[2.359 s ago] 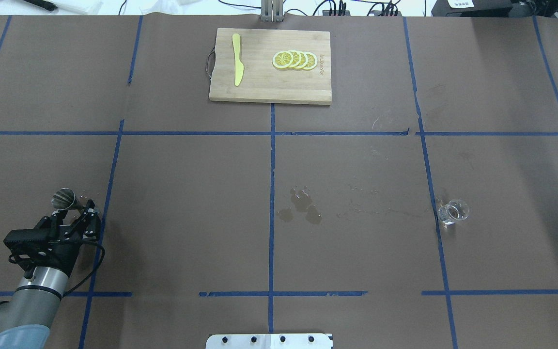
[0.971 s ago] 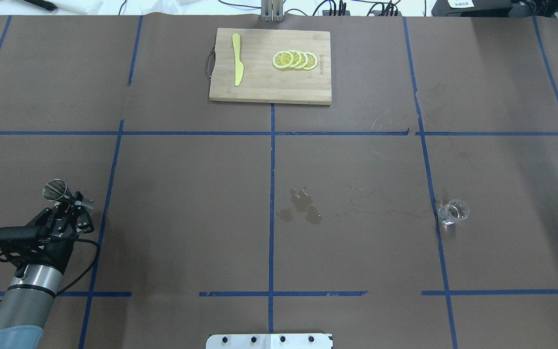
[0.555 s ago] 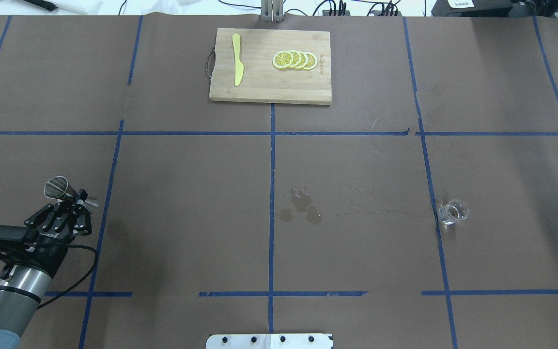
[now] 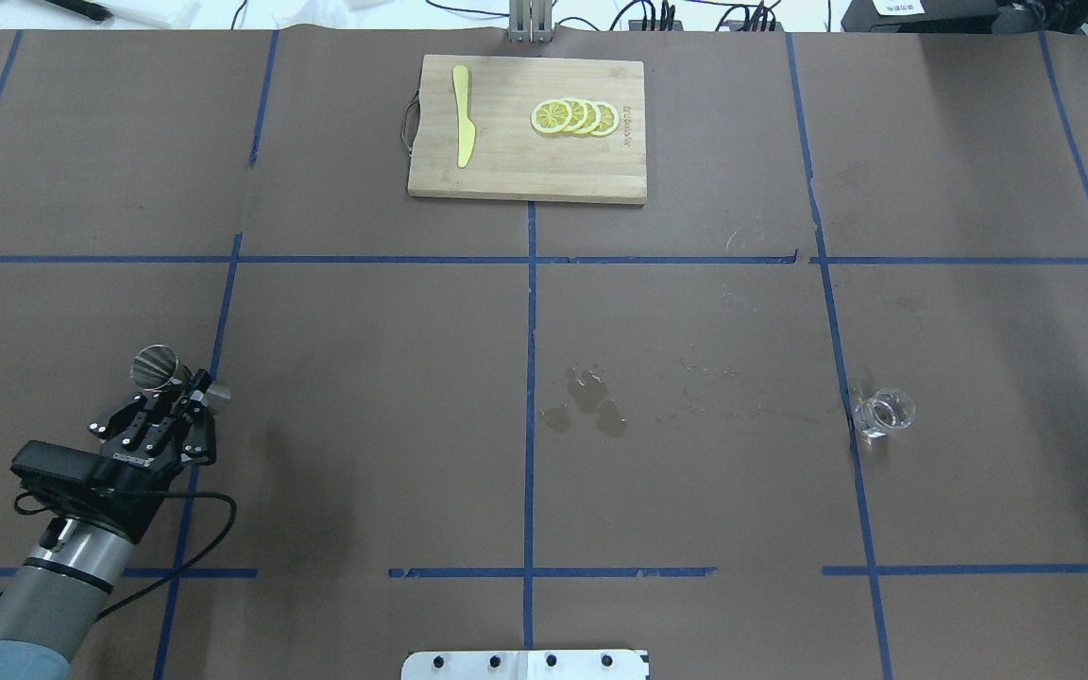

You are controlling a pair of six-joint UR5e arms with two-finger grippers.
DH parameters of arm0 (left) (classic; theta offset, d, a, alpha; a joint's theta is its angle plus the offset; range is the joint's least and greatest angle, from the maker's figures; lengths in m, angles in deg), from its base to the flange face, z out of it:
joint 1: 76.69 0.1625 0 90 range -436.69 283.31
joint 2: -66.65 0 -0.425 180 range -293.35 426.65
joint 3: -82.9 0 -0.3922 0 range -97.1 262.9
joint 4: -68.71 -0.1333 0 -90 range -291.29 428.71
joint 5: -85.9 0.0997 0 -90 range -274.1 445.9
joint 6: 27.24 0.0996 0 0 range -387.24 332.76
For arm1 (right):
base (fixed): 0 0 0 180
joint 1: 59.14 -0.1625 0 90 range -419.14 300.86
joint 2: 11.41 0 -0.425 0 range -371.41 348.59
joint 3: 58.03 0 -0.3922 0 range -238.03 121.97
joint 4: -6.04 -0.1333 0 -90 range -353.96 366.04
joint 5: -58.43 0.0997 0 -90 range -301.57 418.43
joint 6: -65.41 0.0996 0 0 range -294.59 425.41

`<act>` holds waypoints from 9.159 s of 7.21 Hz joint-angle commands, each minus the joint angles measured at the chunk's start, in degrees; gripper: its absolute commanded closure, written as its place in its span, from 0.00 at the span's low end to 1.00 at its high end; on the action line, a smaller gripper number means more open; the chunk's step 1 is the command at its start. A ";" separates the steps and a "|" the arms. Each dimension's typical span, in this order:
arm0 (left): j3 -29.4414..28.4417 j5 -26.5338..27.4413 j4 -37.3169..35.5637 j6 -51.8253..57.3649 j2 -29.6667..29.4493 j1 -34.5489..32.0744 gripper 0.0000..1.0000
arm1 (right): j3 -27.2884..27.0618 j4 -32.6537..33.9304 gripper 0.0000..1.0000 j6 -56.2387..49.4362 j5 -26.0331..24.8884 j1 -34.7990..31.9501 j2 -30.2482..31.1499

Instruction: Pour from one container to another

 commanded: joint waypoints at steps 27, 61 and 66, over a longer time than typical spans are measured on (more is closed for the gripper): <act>-5.08 -29.13 -9.38 19.09 -30.47 -11.74 1.00 | -11.41 -23.49 0.00 91.06 -118.64 88.13 20.58; -4.99 -29.13 -9.29 19.09 -30.48 -11.92 1.00 | 0.90 -32.72 0.79 80.87 -108.80 79.17 9.51; -4.82 -29.13 -9.29 19.09 -30.48 -11.83 1.00 | -3.55 -33.07 1.00 75.06 -108.89 78.55 9.42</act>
